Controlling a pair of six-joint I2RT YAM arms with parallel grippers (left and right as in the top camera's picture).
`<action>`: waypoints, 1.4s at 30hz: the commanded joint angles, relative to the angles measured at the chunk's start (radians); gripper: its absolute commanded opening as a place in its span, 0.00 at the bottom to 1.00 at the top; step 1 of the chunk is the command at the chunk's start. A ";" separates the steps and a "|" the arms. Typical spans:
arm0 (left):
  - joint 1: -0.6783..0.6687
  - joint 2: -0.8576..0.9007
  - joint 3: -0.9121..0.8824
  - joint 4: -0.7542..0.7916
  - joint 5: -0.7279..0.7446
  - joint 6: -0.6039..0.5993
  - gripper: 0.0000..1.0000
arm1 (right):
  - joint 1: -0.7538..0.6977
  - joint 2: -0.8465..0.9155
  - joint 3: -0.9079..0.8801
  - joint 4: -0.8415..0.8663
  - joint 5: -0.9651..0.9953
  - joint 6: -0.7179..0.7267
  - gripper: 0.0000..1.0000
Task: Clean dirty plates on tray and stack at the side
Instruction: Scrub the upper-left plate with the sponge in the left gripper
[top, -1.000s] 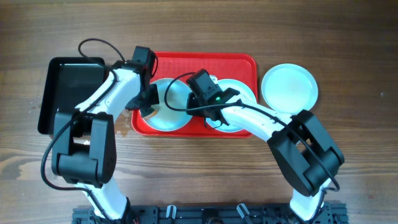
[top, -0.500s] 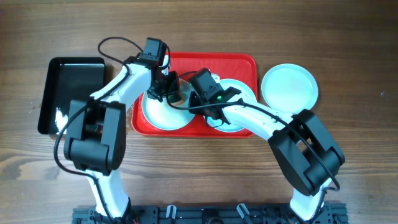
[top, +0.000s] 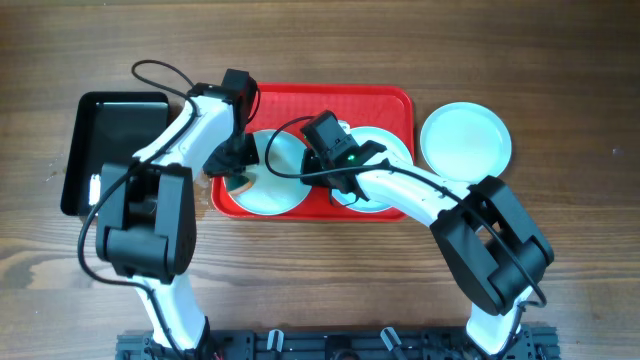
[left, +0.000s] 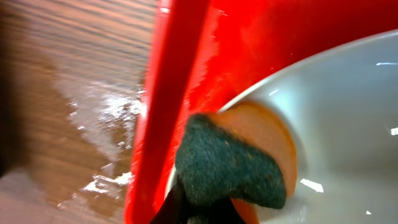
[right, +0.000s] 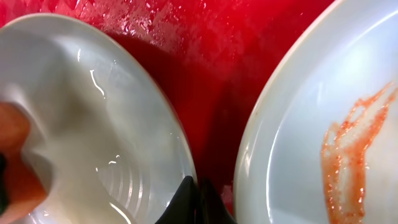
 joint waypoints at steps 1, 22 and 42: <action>0.022 -0.140 -0.014 0.009 -0.039 -0.049 0.04 | -0.013 0.009 -0.011 -0.026 0.051 0.001 0.04; -0.163 0.009 -0.020 0.093 0.093 -0.023 0.04 | -0.013 0.008 -0.011 -0.028 0.035 0.000 0.04; -0.090 -0.106 0.070 0.143 0.425 0.054 0.04 | -0.013 0.008 -0.010 -0.028 0.035 0.000 0.04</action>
